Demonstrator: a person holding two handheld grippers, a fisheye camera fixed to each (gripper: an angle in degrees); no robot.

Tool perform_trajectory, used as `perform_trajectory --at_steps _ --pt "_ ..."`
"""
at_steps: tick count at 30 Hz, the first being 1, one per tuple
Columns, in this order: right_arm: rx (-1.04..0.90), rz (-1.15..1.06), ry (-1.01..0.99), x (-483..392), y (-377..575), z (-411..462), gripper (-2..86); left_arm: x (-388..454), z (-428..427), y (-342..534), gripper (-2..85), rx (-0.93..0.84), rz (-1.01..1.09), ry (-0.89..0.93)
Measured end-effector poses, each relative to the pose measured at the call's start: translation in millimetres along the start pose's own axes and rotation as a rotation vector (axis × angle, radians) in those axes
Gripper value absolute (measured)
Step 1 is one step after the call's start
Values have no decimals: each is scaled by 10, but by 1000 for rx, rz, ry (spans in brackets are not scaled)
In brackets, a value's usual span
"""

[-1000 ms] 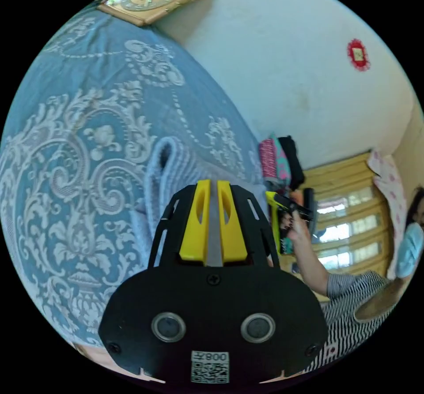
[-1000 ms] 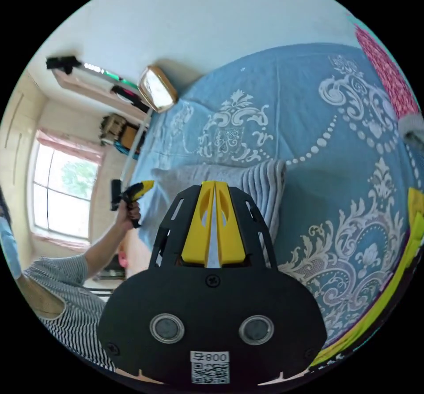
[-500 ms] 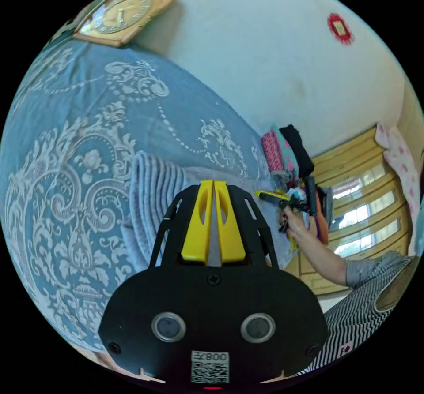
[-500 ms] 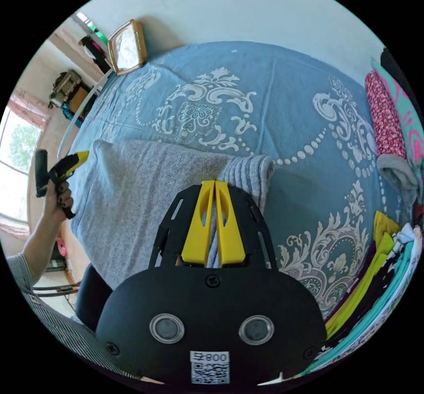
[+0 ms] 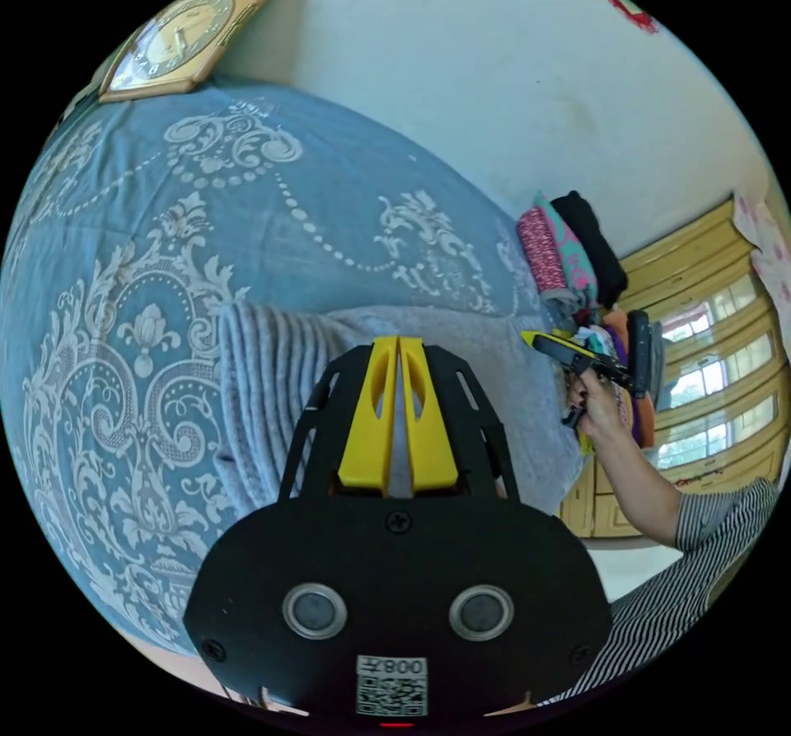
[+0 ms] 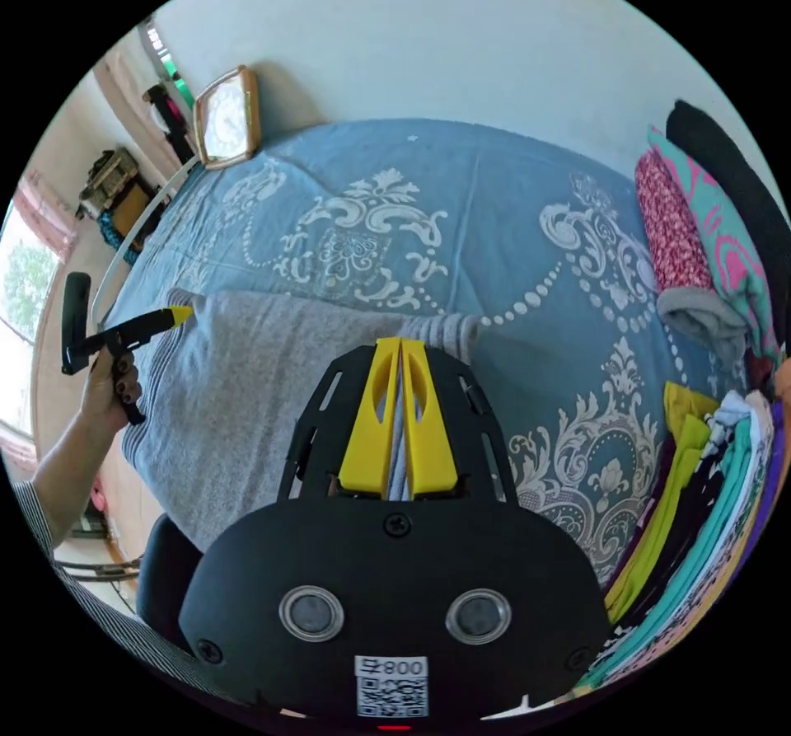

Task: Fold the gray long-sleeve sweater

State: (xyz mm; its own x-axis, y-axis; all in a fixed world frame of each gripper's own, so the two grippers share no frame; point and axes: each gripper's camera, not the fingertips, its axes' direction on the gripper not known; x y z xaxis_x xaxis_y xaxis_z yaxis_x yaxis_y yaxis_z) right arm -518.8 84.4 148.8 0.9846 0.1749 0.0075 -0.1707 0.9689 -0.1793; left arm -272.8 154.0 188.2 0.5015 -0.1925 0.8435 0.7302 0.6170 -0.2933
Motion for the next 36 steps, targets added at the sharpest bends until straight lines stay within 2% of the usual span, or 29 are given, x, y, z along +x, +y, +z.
perform_trajectory --at_steps 1,5,9,13,16,20,25,28,29,31,33,36 --pt "-35 25 -9 128 -18 70 0 -92 131 6 2 -58 -26 -34" --pt "-7 61 -82 336 -70 -251 0 -300 133 146 2 -7 -97 77" --pt "110 -57 -148 -1 -99 -826 0 -279 13 351 2 57 -29 69" --pt "17 -169 -185 -503 -364 -626 0 -499 200 549 2 26 -98 3" --pt "-125 -190 -172 -603 -526 -231 1 -721 369 647 2 8 -137 67" --pt "-101 -155 -235 -332 -582 -534 0 -794 362 807 1 29 -94 68" --pt "-10 -120 -213 203 -40 -1388 0 -951 331 1243 2 91 -71 126" --pt "-106 -63 -145 460 283 -1256 0 -1148 609 1498 2 -29 -87 102" --pt "-103 -59 -175 512 322 -1237 1 -1248 679 1584 3 -24 -92 171" --pt "-81 -6 -243 701 277 -1351 1 -1350 667 1670 3 -7 -101 192" --pt "-77 -7 -245 708 160 -1518 1 -1390 586 1776 4 26 -86 140" --pt "-29 -90 -242 473 84 -1953 1 -1537 475 2064 9 58 -86 164"
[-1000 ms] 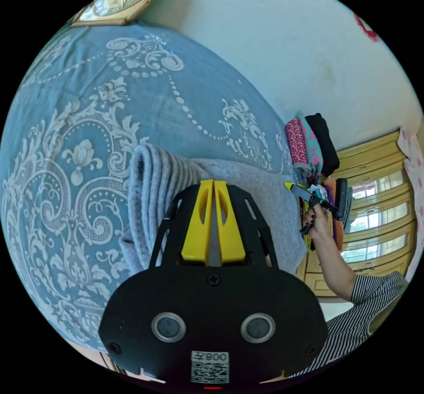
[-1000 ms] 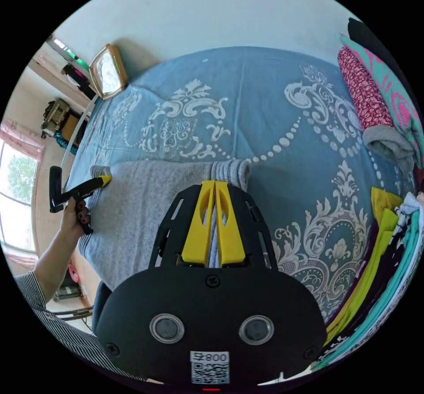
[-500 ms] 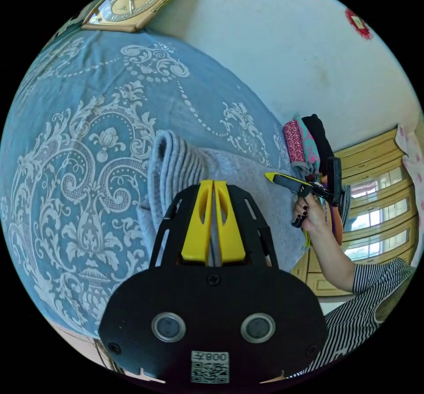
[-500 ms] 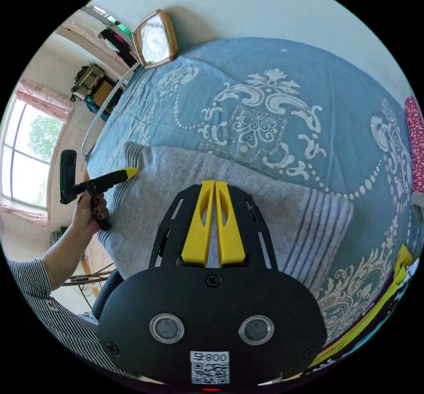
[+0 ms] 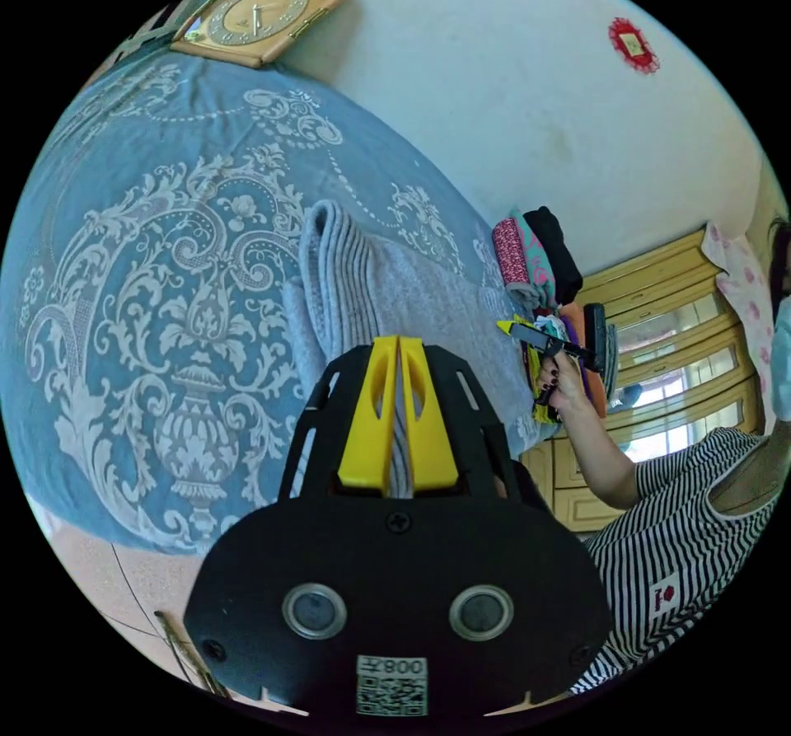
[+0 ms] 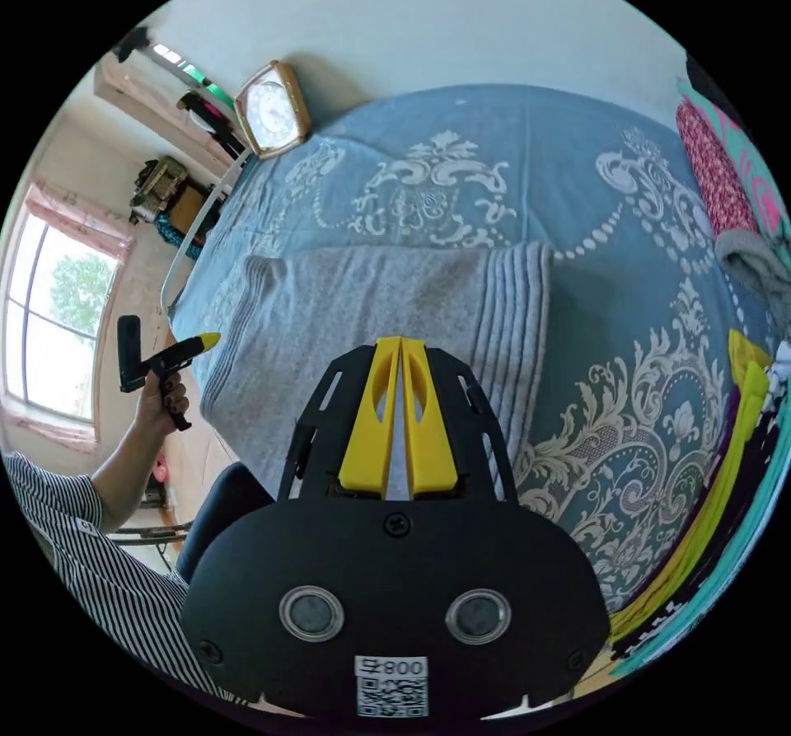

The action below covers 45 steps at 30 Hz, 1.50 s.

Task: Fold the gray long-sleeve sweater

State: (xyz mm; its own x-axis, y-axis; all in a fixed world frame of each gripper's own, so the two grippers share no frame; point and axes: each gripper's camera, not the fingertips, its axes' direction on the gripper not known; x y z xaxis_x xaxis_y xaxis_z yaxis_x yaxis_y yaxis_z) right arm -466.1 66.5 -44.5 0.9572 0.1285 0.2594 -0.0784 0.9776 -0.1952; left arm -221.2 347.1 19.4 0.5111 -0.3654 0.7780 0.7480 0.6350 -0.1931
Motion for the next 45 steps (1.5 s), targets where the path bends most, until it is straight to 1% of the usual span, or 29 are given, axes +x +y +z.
perform_trajectory --at_steps 2,4,7,9,11,14,17,20,25,30,34,36,40,45 --pt "3 -47 -37 -236 21 -128 1 -198 -93 319 19 14 -51 -10" --pt "-51 -121 -118 -593 108 -85 1 -390 -124 582 36 7 -127 -2" --pt "-148 -191 -147 -994 252 133 0 -711 -131 1035 65 34 -258 64" --pt "-192 -207 -169 -1152 316 223 0 -866 -90 1254 76 37 -321 91" --pt "-207 -210 -161 -1251 349 232 0 -1051 32 1476 93 25 -388 159" --pt "-213 -184 -157 -1300 340 172 0 -1227 220 1647 108 20 -418 247" --pt "-242 -186 -112 -1323 305 200 1 -1357 421 1743 116 3 -422 309" --pt "-252 -166 -111 -1344 201 164 1 -1459 558 1820 115 22 -423 353" --pt "-280 -179 -78 -1507 -21 48 1 -1592 704 1979 93 45 -431 375" --pt "-287 -163 -87 -1589 -168 -114 1 -1567 711 2181 77 81 -409 346" --pt "-317 -136 -81 -1712 -366 -319 3 -1362 658 2253 73 72 -305 235" --pt "-300 -127 -66 -1800 -471 -485 5 -1298 654 2293 73 58 -278 196" --pt "-232 -161 -82 -2160 -857 -823 15 -1156 654 2427 73 41 -235 129" --pt "-244 -227 -91 -2782 -1578 -643 58 -947 631 2584 73 36 -200 71"
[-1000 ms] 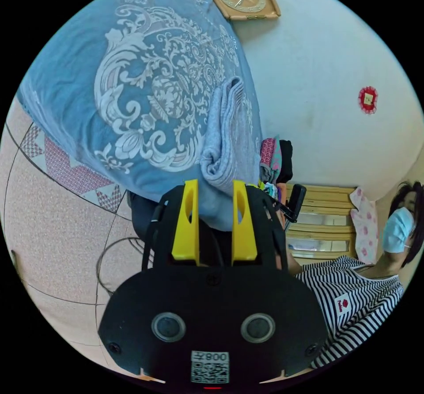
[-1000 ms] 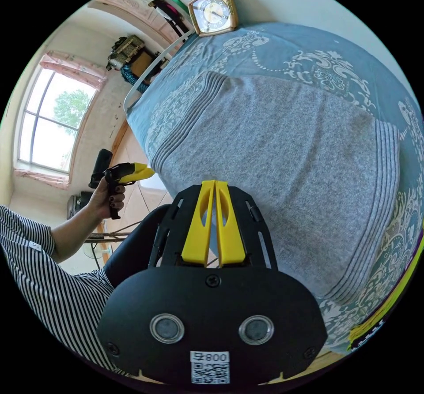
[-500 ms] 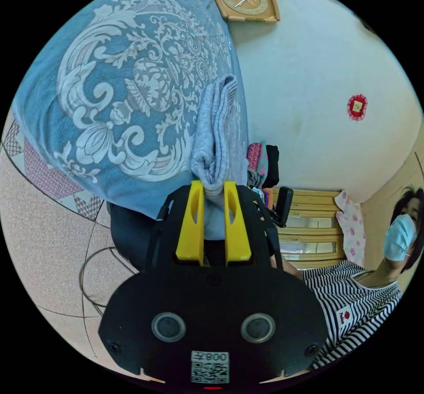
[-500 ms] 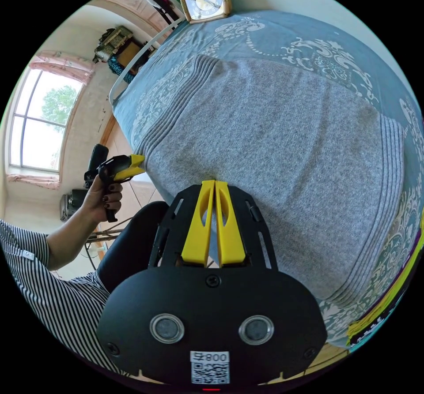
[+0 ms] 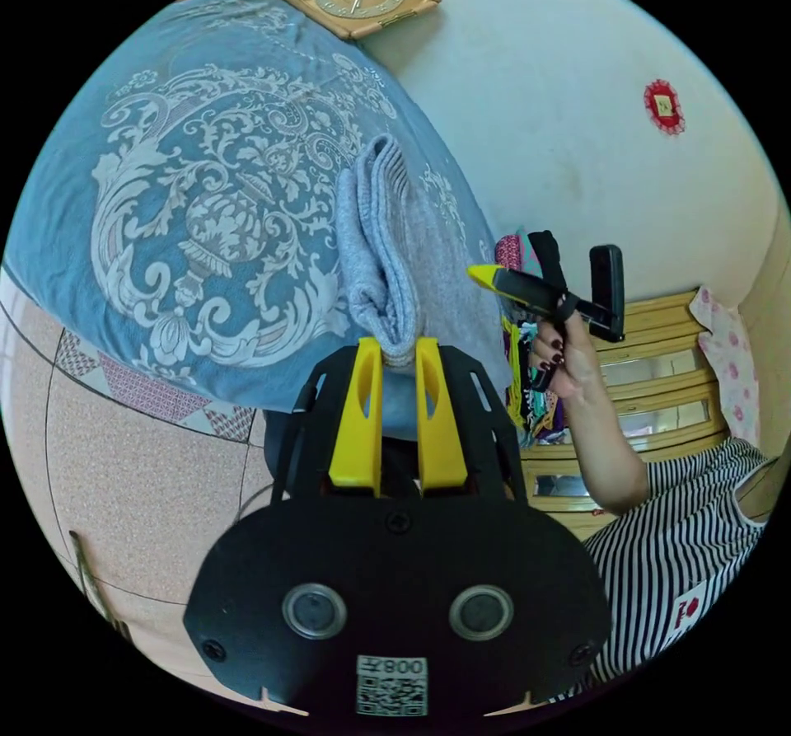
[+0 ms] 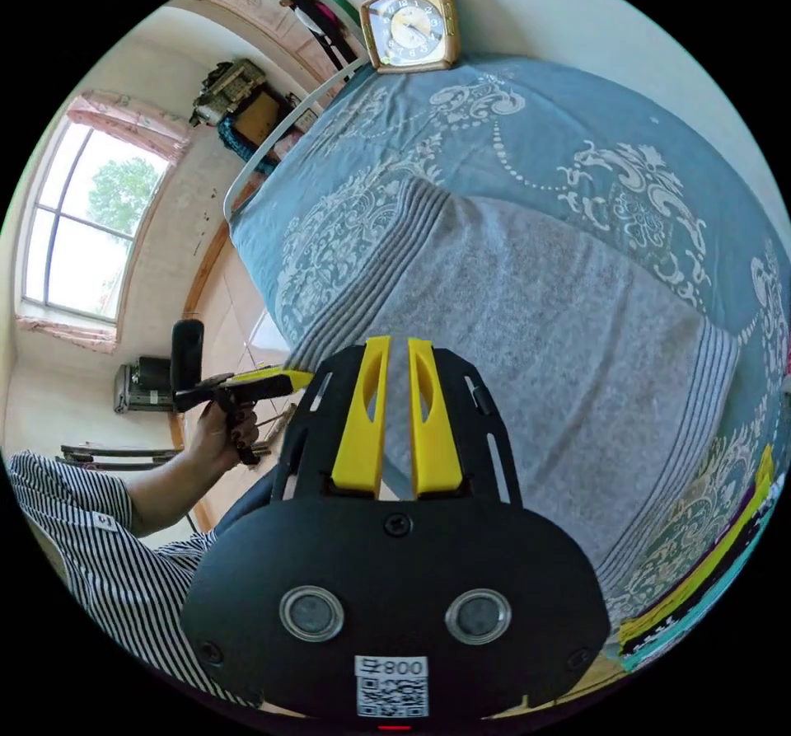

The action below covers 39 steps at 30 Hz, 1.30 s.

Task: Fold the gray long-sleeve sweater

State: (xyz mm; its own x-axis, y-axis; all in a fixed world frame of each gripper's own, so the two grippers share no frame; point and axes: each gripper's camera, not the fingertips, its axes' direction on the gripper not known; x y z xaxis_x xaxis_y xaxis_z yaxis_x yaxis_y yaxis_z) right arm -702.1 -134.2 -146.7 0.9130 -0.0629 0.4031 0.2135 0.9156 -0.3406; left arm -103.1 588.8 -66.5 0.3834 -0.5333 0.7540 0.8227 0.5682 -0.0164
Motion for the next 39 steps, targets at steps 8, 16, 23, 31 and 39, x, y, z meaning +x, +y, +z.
perform_trajectory --at_steps 8,16,23,31,39 --pt "-178 -34 31 -649 -1255 683 105 422 -50 285 73 -39 102 -97" --pt "-257 -60 304 -1490 -1700 1203 121 1014 -81 523 70 -71 244 -192" --pt "-271 -158 585 -2002 -1712 1663 95 1499 -186 765 71 -67 291 -215" --pt "-285 -195 546 -1677 -1608 1847 69 1953 -405 1042 70 -77 288 -214" --pt "-191 -84 240 -690 -1272 1510 62 2683 -679 1224 70 -78 367 -215"
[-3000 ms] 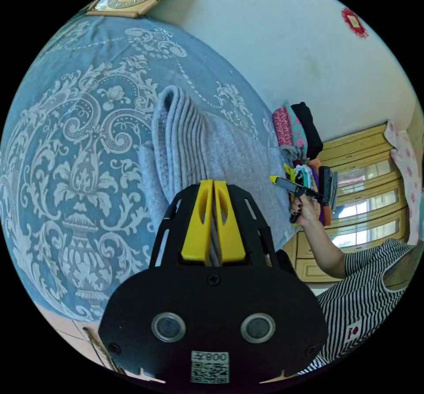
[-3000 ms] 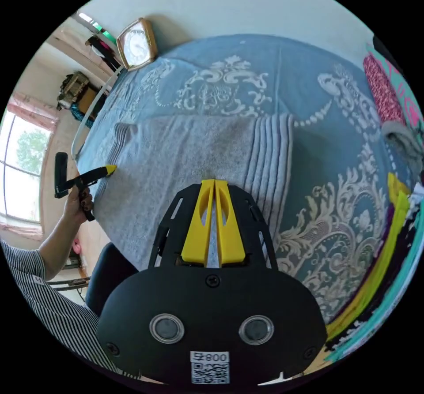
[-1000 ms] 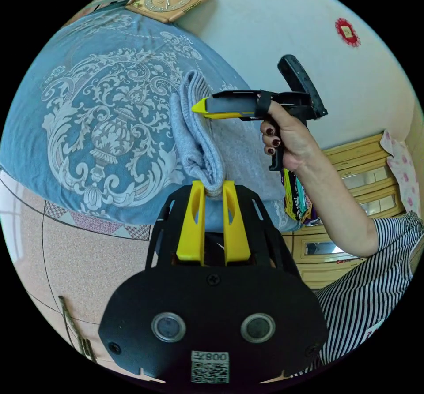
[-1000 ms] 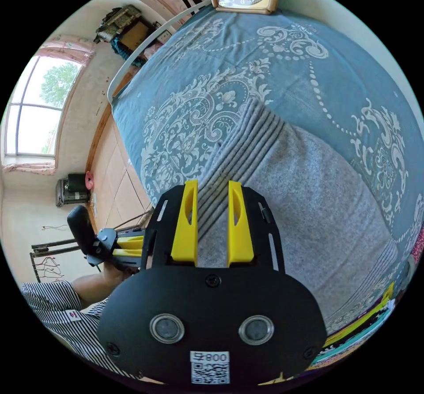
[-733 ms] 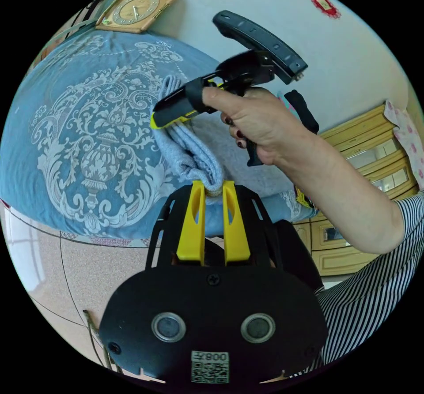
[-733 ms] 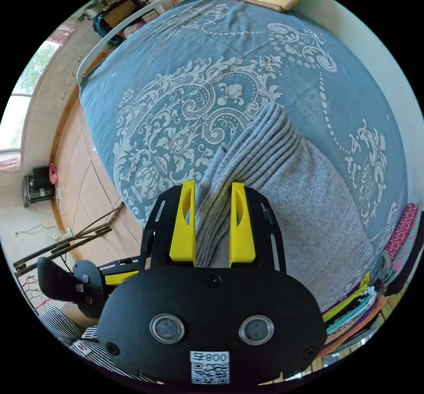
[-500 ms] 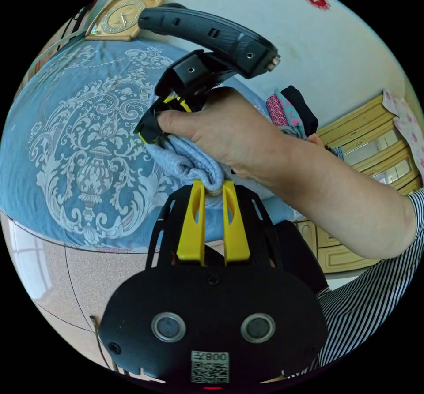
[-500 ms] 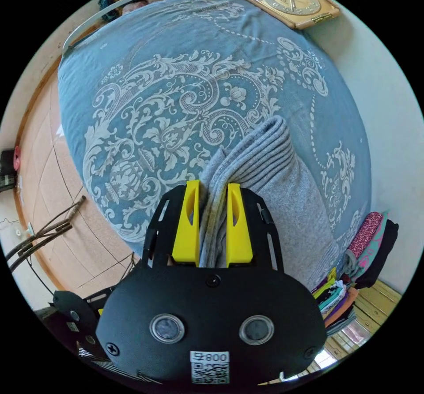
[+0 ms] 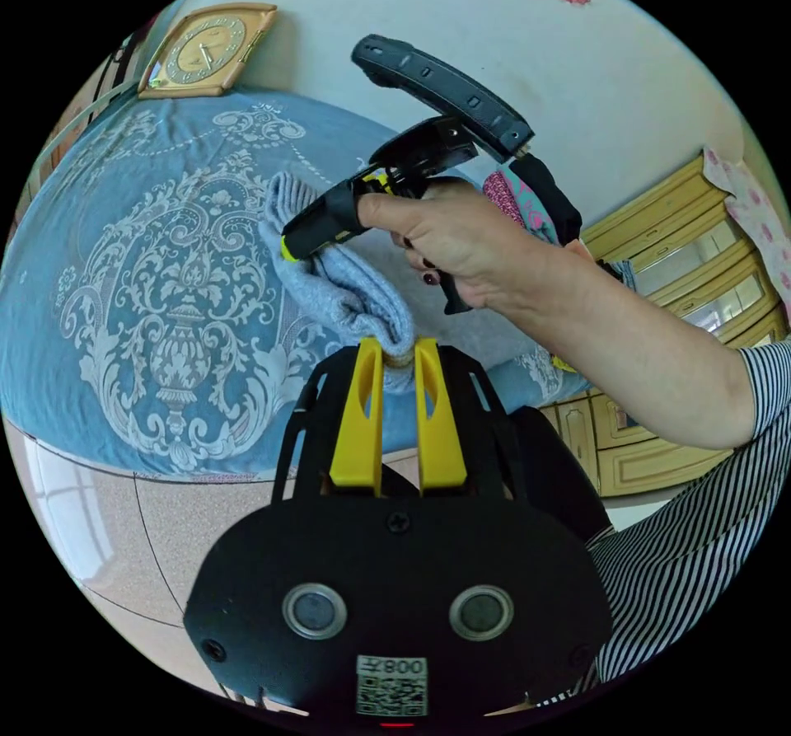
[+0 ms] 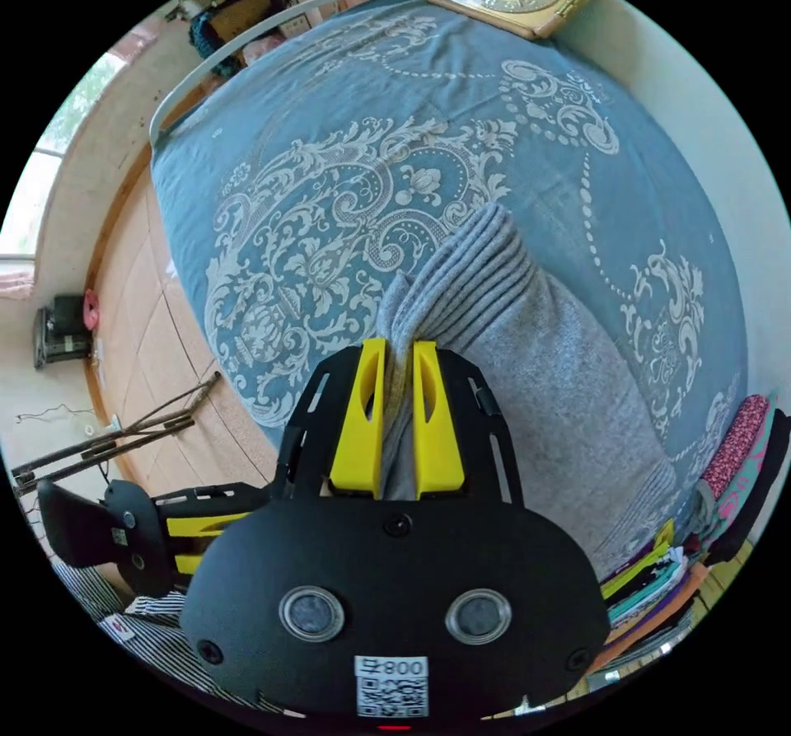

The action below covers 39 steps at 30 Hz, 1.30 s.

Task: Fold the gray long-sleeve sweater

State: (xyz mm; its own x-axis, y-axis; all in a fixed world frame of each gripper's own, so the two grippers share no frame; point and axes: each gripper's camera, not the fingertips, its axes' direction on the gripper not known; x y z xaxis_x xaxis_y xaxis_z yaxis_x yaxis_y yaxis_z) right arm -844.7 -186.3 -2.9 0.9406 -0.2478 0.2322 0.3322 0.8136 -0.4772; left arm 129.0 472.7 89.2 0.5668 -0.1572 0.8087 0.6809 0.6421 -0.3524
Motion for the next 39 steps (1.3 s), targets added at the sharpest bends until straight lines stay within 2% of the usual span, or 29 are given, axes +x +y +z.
perform_trajectory --at_steps 4,14,22,30,35,39 --pt "133 54 -183 850 543 -293 59 501 -253 -116 69 29 85 25" --pt "348 200 -409 3023 2469 -306 58 2046 -375 -602 68 -16 361 126" --pt "409 375 -513 4470 3942 770 56 3169 29 -892 67 -174 471 160" --pt "377 355 -551 5092 4376 1685 57 3988 226 -1092 67 -270 491 114" --pt "334 440 -644 5514 4604 2523 61 4390 464 -1208 71 -360 472 68" --pt "381 492 -712 5660 4915 2937 54 4670 523 -1259 73 -368 490 18"
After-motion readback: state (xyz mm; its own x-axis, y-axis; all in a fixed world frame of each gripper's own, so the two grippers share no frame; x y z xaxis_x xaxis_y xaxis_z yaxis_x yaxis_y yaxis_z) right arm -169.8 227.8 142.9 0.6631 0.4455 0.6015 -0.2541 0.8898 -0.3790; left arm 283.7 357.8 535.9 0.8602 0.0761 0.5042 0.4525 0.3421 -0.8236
